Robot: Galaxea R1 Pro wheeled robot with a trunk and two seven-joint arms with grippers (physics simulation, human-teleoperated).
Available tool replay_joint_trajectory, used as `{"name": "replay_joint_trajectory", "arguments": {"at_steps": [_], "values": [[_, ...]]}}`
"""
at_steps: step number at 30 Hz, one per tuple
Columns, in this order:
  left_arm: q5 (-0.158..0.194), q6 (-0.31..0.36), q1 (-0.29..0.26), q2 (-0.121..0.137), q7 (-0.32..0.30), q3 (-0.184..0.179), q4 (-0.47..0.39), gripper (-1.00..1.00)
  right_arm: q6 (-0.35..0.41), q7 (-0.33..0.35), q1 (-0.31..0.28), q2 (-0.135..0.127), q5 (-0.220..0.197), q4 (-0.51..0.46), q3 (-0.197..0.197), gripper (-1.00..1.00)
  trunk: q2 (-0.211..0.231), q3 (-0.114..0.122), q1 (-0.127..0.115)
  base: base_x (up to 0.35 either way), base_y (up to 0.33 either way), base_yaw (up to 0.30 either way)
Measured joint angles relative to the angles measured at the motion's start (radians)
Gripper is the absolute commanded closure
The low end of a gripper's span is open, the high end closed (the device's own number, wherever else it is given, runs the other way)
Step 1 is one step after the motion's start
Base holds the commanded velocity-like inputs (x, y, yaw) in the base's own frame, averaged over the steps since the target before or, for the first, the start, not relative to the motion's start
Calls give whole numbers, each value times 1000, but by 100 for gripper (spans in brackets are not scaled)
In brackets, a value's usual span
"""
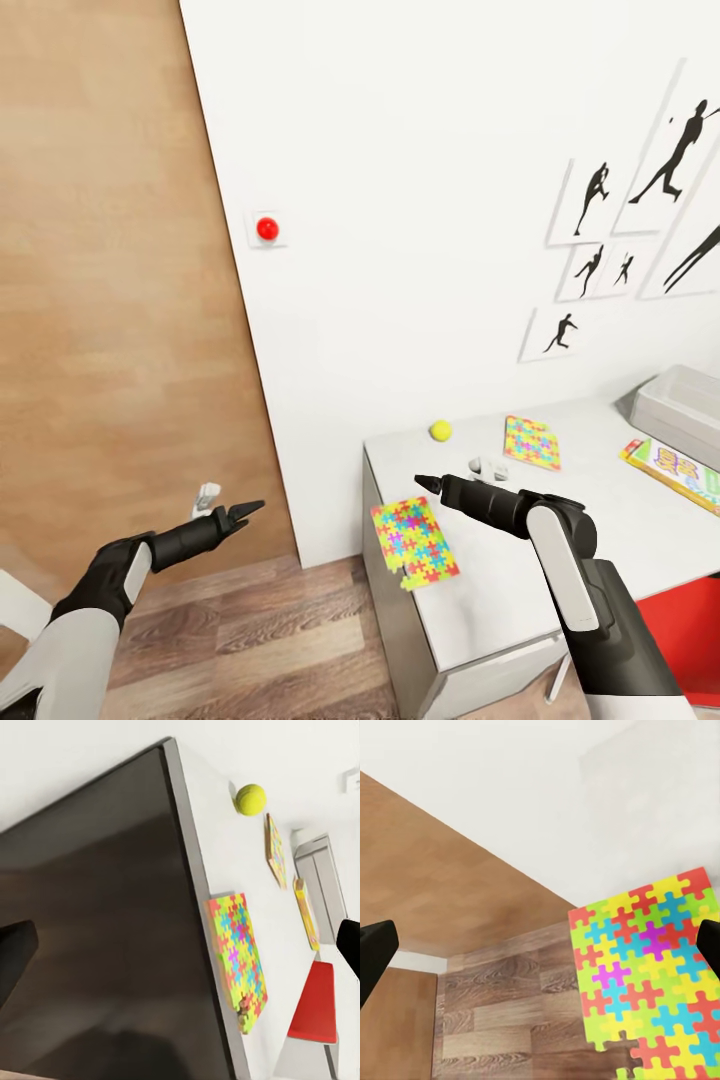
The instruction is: Put all the toys in the child's room - the three board games (two on the bed and one on the table), the two jigsaw puzzles on the table, and the tennis ball on the table - inside the toy box on the table in the child's room.
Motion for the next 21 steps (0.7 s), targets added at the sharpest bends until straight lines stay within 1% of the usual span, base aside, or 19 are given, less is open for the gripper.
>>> {"name": "replay_joint_trajectory", "arguments": {"at_steps": [3, 9, 11, 17, 21], "values": [[0, 0, 0, 2, -20, 0, 0, -100, 0, 0, 0, 0, 0, 0, 0, -100, 0, -5, 0, 0, 0, 67], [-2, 2, 1, 6, -107, -1, 0, -100, 10, 1, 0, 0, 0, 0, 0, -100, 0, -14, 0, 0, 0, 68], [-2, 2, 1, 7, -127, -1, 0, -100, 18, 1, 0, 0, 0, 0, 0, -100, 0, -17, 0, 0, 0, 69], [-1, 5, 1, 7, -149, -1, 0, -100, 26, 1, 0, 1, 0, 0, 0, -100, 0, -27, 0, 0, 0, 69], [-1, 9, 1, 7, -151, 0, 0, -100, 28, 1, 0, 1, 0, 0, 0, -100, -28, -46, 15, 0, 0, 66]]}}
